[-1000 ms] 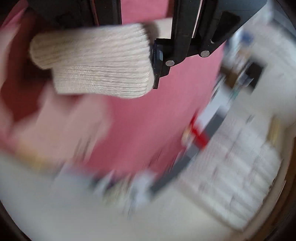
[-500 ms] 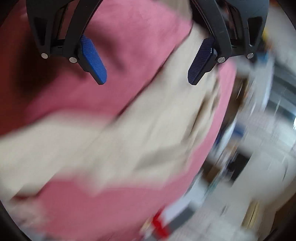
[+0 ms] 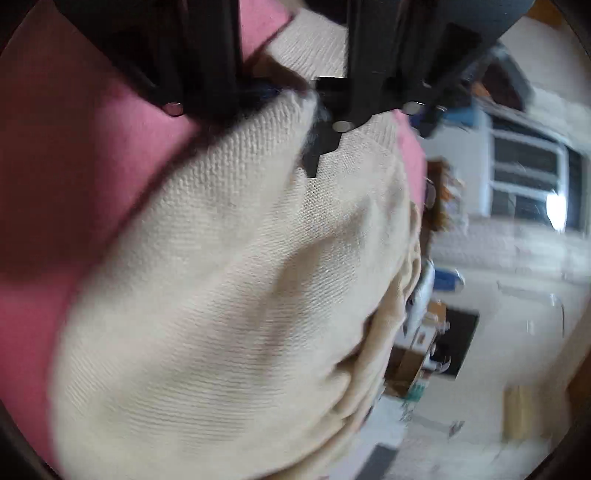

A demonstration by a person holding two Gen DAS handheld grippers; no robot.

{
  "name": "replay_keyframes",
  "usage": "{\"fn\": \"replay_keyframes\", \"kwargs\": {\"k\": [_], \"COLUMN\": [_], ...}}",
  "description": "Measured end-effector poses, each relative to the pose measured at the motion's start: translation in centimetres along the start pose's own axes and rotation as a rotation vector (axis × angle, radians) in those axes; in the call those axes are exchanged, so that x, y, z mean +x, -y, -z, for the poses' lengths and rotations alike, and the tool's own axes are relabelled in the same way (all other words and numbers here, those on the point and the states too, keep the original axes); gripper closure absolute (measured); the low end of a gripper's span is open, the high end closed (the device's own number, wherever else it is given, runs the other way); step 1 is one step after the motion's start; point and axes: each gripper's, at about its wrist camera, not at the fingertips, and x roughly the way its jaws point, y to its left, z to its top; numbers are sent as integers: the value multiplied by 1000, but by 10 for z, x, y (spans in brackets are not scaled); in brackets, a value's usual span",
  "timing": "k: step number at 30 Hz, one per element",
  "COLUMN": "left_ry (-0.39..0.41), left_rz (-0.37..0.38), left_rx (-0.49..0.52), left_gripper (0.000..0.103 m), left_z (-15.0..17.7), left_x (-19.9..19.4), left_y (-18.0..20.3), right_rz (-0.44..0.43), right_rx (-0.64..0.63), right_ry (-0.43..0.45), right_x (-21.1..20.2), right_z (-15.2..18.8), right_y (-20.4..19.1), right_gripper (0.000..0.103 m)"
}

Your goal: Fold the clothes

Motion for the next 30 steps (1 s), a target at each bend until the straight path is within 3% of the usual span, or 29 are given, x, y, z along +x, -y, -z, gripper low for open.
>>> {"fn": "replay_keyframes", "kwargs": {"k": [4,7,10,13,16,17,18,19,23,28,30], "left_ry": [6,2,-5,-9,-13,-12,-9,-7,-8,18,-13], "left_rz": [-6,-6,-22,-38,-45,-50,-55,-60,-72,-60,-59], "left_rx": [38,51,77,102,104,102,108,114,178,289,292], "left_gripper": [51,51,51,51,51,51,51,51,51,51,51], "left_z": [1,1,2,2,1,0,-2,-4,-23,-54,-63], "left_x": [2,5,9,13,17,20,22,24,37,57,73], "left_y": [6,10,16,20,22,22,22,23,33,46,46], "right_rz": [-38,17,192,463,431,383,336,321,281,246,251], "right_rx": [-44,-132,-153,-110,-82,-95,-108,-141,-240,-211,-202], "right_ry": [43,140,228,323,344,326,307,293,230,162,149], "right_x": [-59,-129,-219,-273,-284,-271,-258,-243,-181,-130,-102], "right_z": [-6,-5,8,24,33,33,33,30,10,-15,-23], "right_y": [-4,-8,4,31,38,38,38,31,8,13,16], "right_gripper": [95,96,96,96,86,59,25,17,16,16,16]}}
